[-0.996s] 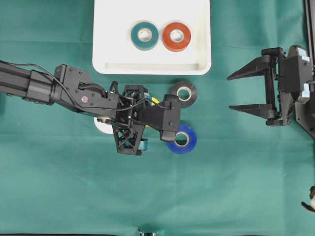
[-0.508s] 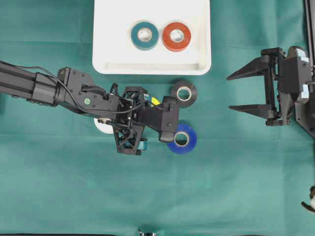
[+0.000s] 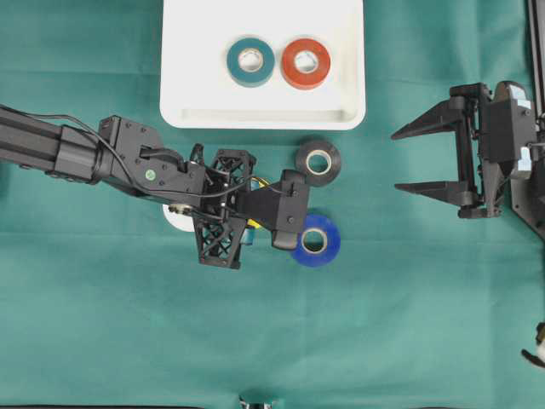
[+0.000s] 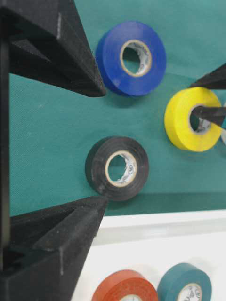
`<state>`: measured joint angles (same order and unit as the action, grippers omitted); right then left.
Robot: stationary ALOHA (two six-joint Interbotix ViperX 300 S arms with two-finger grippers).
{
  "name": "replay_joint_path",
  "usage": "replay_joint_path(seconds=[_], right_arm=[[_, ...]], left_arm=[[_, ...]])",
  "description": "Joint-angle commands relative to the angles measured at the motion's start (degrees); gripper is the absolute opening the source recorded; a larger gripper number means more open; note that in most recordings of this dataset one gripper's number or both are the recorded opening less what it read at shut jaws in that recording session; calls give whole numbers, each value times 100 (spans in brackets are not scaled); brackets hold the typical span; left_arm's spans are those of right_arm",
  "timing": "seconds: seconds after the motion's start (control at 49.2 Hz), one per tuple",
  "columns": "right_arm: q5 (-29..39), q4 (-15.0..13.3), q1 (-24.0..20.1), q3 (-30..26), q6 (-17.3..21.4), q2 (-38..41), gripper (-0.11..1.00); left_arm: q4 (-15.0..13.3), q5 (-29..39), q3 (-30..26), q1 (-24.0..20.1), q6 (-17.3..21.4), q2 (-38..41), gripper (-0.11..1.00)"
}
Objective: Pick up the tape from a random location and place it into the white case.
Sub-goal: 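Lower the left gripper over the yellow tape roll's rim, then close the left gripper on the yellow tape rim and lift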
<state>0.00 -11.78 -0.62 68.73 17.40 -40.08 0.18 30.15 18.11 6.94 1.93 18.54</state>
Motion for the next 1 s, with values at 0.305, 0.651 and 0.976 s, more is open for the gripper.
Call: replay_joint_path(seconds=[0.305, 0.651, 0.976], right_arm=[[-79, -9, 9, -141, 0, 26, 82], [-79, -9, 9, -141, -9, 26, 82], [-79, -9, 9, -141, 0, 26, 82]], left_arm=[[0, 53, -97, 9, 18, -114, 24], [-18, 62, -97, 18, -9, -246, 24], [-18, 308, -158, 26, -9, -765, 24]])
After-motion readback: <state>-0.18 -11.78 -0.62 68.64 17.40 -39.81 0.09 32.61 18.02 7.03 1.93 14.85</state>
